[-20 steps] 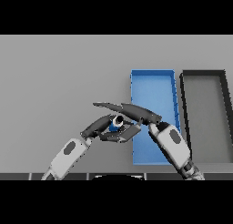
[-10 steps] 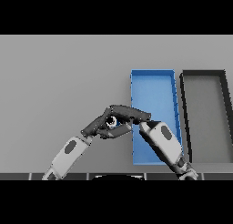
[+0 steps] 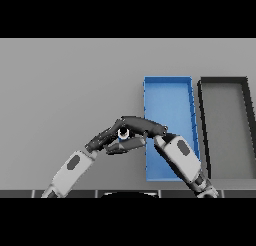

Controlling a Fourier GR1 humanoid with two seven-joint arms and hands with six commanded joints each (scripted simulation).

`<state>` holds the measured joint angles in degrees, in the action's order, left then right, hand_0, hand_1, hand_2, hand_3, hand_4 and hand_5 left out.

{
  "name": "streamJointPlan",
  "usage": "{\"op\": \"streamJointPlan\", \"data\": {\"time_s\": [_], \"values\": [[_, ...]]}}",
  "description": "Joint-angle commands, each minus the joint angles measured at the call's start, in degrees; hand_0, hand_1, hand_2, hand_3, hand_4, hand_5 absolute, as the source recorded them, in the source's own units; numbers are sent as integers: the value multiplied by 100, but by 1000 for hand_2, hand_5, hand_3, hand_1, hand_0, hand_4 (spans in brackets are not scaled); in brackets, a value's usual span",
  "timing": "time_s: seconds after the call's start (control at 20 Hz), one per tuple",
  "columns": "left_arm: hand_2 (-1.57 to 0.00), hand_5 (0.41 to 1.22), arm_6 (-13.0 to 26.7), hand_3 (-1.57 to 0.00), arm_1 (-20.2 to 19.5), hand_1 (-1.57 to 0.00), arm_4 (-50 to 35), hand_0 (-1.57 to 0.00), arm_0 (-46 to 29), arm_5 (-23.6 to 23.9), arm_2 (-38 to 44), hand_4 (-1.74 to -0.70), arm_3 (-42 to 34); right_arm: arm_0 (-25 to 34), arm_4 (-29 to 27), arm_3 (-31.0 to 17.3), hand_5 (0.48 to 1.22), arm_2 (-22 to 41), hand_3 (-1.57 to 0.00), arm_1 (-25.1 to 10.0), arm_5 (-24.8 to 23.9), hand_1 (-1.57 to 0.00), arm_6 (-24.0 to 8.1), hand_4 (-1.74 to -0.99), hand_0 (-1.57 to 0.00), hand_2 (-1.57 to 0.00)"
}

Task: Pick up the blue pipe and place it into the blue bin.

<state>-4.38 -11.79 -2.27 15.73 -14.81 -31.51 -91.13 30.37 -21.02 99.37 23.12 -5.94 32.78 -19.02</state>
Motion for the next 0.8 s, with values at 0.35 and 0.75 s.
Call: {"op": "streamJointPlan", "data": {"time_s": [0.35, 0.75], "values": [[-130, 785, 118, -142, -117, -145, 626, -154, 128, -147, -43, -942, 262, -38, 155, 138, 1215, -138, -1565, 246, 178, -1567, 47, -1496, -1567, -1567], [-21, 576, 517, -23, 2, -23, 405, -25, 69, -140, 14, -894, 198, -63, 136, 81, 1220, -257, -1570, 298, 287, -1570, -8, -1489, -1570, -1570]]}}
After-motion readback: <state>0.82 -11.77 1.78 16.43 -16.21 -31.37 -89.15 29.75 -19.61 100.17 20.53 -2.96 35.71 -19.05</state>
